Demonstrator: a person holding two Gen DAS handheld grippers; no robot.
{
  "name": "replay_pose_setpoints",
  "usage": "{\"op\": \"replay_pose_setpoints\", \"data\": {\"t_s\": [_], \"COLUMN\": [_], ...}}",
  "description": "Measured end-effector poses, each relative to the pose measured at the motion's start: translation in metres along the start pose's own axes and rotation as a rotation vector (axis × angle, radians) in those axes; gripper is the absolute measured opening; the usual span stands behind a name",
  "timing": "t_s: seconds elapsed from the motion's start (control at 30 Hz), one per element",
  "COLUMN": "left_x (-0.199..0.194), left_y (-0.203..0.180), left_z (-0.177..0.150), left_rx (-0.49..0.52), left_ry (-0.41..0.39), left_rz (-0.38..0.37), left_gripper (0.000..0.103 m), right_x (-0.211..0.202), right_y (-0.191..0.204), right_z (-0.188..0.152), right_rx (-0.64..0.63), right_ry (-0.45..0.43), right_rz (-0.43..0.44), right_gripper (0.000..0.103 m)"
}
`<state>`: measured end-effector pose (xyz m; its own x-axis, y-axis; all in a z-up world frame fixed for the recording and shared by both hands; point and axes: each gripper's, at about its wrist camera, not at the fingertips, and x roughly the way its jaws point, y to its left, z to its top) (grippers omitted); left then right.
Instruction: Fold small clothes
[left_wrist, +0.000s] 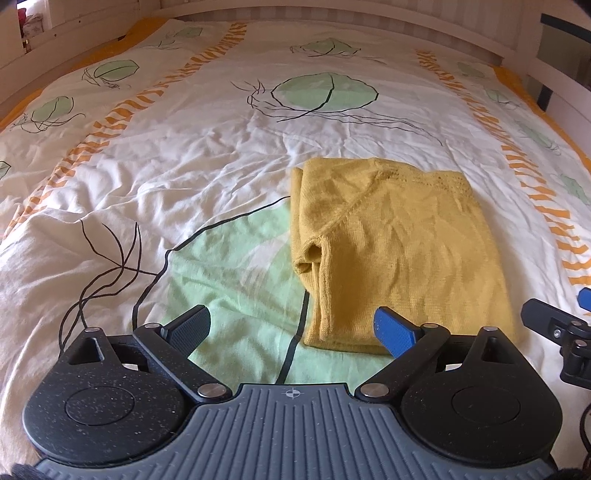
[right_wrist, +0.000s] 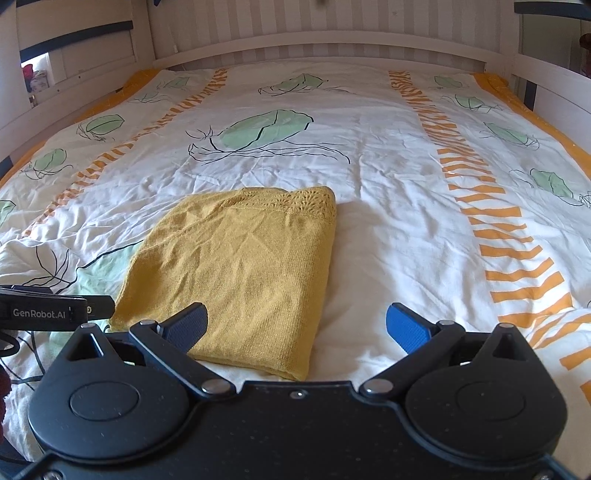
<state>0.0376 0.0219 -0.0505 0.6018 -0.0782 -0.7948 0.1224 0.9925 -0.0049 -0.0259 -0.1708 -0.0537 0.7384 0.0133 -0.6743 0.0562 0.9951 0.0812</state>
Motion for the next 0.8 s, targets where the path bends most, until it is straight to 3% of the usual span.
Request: {"op": "replay_pose_setpoints", "data": {"t_s": [0.8], "left_x": [-0.0092], "left_y": [0.0042], "left_z": [-0.0012], "left_rx": [0.009], "left_ry": [-0.018], "left_rz": [0.029], "left_gripper": [0.096], "right_x": [0.0058], "right_y": [-0.0010], "right_z": [-0.0058], "right_rx": [-0.006], "right_ry": [0.029], "right_rz": [-0.018], "right_gripper": [0.103]}}
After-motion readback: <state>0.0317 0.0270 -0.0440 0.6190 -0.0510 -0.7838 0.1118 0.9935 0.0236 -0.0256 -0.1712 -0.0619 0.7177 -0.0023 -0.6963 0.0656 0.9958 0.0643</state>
